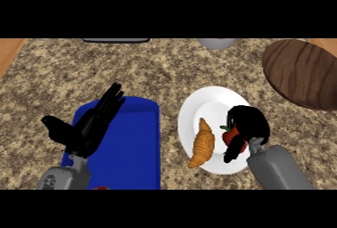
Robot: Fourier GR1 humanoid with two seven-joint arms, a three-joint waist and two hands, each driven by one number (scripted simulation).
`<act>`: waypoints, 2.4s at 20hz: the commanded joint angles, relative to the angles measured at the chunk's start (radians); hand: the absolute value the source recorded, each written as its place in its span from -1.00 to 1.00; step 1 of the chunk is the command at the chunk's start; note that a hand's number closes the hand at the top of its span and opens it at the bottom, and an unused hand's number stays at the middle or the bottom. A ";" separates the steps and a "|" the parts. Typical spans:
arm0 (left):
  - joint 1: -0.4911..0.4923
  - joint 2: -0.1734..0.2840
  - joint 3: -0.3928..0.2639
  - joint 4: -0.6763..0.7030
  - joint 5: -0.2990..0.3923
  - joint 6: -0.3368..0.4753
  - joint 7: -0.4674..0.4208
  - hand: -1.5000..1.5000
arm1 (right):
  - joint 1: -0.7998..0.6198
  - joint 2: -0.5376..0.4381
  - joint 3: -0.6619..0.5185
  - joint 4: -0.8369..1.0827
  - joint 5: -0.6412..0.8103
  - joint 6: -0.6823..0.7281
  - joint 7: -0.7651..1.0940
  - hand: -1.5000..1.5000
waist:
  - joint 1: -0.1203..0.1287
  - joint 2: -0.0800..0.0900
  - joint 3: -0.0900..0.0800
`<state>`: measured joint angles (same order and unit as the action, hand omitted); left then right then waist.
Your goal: Pick the bell pepper from the plate and place it in the bowl
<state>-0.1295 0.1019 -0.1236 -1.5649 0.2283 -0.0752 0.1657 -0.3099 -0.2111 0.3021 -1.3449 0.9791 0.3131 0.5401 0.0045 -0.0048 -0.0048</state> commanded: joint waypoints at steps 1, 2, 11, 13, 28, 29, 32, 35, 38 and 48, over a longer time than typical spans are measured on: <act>0.056 0.003 -0.003 -0.002 -0.017 -0.025 -0.049 0.00 | -0.027 -0.013 -0.029 -0.022 0.057 -0.007 0.052 1.00 | -0.002 0.004 0.005; 0.011 -0.016 -0.017 -0.072 -0.013 0.031 0.071 0.00 | -0.028 -0.030 -0.033 -0.036 0.076 -0.034 0.052 1.00 | -0.002 0.003 0.005; 0.001 -0.022 0.002 -0.036 -0.017 0.029 0.053 0.00 | -0.012 -0.052 -0.093 -0.498 0.055 0.094 0.193 1.00 | -0.020 -0.003 0.004; 0.039 -0.015 0.008 -0.040 -0.005 0.001 0.014 0.00 | -0.031 -0.029 -0.079 -0.534 0.110 0.035 0.221 1.00 | -0.011 -0.001 0.004; -0.015 -0.029 0.028 0.053 -0.035 -0.017 -0.016 0.00 | -0.311 -0.149 -0.418 -0.546 -0.004 0.219 0.201 1.00 | -0.005 0.005 0.005; 0.015 -0.033 0.021 0.039 -0.027 -0.034 -0.040 0.00 | -0.377 -0.142 -0.399 -0.455 0.029 0.187 0.208 1.00 | 0.001 0.006 0.004; -0.011 -0.050 0.008 0.049 -0.061 -0.005 -0.036 0.00 | -0.366 -0.187 -0.441 -0.330 0.043 0.083 0.108 1.00 | 0.001 0.007 0.005; 0.012 -0.072 -0.033 -0.063 -0.080 0.043 0.056 0.00 | -0.356 -0.199 -0.506 -0.242 0.012 -0.008 0.031 1.00 | 0.006 0.007 0.005; 0.039 -0.036 0.013 -0.013 -0.046 -0.017 -0.012 0.00 | -0.367 -0.223 -0.532 -0.065 0.020 -0.121 -0.074 1.00 | 0.010 0.010 0.005; 0.024 -0.049 -0.004 0.010 -0.048 -0.042 -0.022 0.00 | -0.563 -0.387 -0.585 0.536 0.111 -0.377 -0.330 1.00 | 0.033 0.019 0.005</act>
<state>-0.1182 0.0572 -0.1240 -1.5907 0.1817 -0.0960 0.1828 -0.7980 -0.5321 -0.2664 -1.0143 1.0509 0.0133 0.2856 0.0284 0.0096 0.0016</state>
